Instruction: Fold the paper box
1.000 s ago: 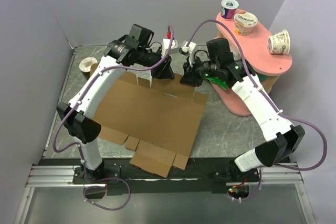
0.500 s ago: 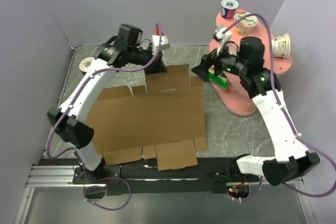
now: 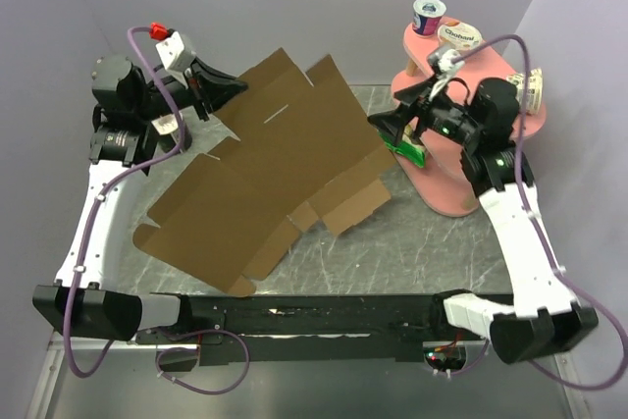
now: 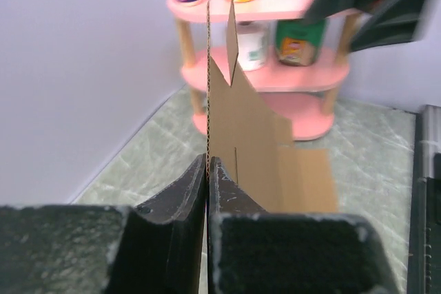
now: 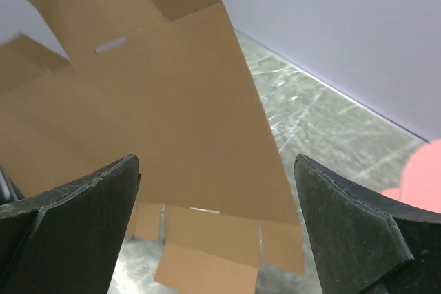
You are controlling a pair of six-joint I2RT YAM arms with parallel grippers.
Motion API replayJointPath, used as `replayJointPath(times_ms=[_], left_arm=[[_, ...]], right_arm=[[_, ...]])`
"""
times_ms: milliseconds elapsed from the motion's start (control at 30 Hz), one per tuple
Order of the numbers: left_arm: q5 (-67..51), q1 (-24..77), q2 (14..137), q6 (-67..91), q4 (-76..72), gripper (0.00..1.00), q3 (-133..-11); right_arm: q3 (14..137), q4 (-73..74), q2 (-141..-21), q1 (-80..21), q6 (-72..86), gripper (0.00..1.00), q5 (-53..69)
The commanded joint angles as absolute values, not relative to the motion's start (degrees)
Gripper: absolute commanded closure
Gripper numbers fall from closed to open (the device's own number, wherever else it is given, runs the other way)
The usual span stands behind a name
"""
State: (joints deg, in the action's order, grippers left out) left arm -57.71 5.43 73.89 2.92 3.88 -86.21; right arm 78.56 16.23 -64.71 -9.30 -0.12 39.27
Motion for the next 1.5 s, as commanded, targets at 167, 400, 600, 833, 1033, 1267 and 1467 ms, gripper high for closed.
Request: replayJointPath(times_ms=[167, 400, 600, 833, 1033, 1267, 1467], left_arm=[[-71.19, 2.73, 71.19, 15.64, -11.51, 0.89, -80.42], [-71.1, 1.67, 70.23, 16.7, -13.79, 0.89, -79.02], [-68.38, 1.58, 70.22, 16.44, -14.06, 0.87, -78.22], [-66.19, 1.41, 69.7, 15.66, -14.51, 0.87, -76.82], [-61.01, 1.05, 69.78, 17.91, -15.37, 0.51, -74.36], [-51.88, 0.09, 70.93, 23.12, -19.08, 0.04, -72.51], [-44.22, -3.16, 69.35, 22.85, -12.92, 0.04, -68.92]], right_arm=[[83.66, 15.01, -75.58, -8.88, -13.26, 0.0, 50.54], [87.98, 19.86, -81.21, -10.02, -14.85, 0.0, 58.97], [88.42, 24.16, -84.02, -14.49, -15.91, 0.04, 62.06], [87.1, 23.73, -84.99, -17.75, -14.42, 0.41, 55.64], [90.16, 25.92, -84.55, -17.93, -15.29, 0.86, 45.81], [105.17, 37.78, -91.57, -18.02, -22.04, 1.0, 37.11], [120.47, 51.76, -103.26, -20.64, -28.38, 1.0, 27.43]])
